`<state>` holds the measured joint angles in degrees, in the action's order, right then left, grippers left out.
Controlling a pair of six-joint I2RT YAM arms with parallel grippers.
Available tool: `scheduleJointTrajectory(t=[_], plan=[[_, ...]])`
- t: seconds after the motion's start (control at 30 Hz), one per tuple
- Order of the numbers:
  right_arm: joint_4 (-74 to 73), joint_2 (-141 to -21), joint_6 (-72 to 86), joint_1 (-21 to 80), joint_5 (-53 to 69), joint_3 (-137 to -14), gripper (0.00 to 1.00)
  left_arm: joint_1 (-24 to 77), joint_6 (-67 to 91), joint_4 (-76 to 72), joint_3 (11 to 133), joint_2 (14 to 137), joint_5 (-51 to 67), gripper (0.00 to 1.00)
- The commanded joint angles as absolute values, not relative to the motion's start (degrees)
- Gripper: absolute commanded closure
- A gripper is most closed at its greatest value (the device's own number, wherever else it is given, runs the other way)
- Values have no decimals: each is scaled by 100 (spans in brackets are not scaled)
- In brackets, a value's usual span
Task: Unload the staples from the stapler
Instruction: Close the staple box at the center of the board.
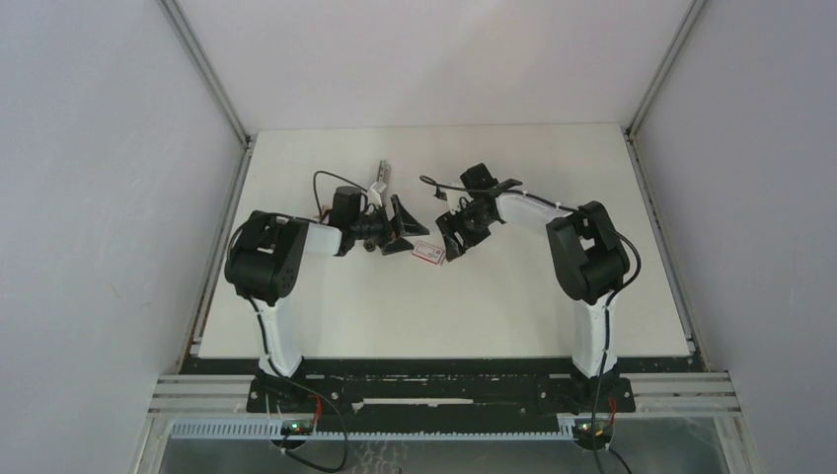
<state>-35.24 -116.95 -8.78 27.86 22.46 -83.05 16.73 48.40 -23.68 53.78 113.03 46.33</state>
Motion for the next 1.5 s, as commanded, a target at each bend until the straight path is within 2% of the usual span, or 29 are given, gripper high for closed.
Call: scheduleJointTrajectory(t=[0.0, 0.27, 0.47, 0.5, 0.53, 0.57, 0.87, 1.03, 1.47], plan=[[-3454, -11355, -771, 2572, 3042, -7824, 35, 1579, 4538, -2074, 5205, 11089, 4607, 0], [-3220, -11285, -599, 2260, 4247, -7511, 35, 1565, 4295, -2069, 5265, 11010, 4824, 0], [-3078, -11188, -531, 2090, 4364, -7359, 34, 1565, 4122, -1897, 5265, 10869, 4826, 0], [-3081, -11162, -523, 2084, 4394, -7349, 27, 1565, 4098, -1864, 5269, 10857, 4832, 0], [-3081, -11140, -522, 2083, 4440, -7328, 3, 1571, 4081, -1849, 5264, 10850, 4852, 0], [-3087, -11118, -527, 2079, 4483, -7317, 0, 1572, 4060, -1832, 5249, 10840, 4866, 0], [-3026, -10926, -368, 2033, 4926, -7292, 0, 1580, 3678, -1489, 5205, 10733, 4922, 0], [-3175, -11244, -183, 2021, 5466, -7489, 0, 1615, 3688, -1485, 5199, 10825, 4970, 0], [-3047, -11687, 200, 2021, 5737, -7643, 0, 1786, 3745, -1682, 5183, 10891, 4960, 0]])
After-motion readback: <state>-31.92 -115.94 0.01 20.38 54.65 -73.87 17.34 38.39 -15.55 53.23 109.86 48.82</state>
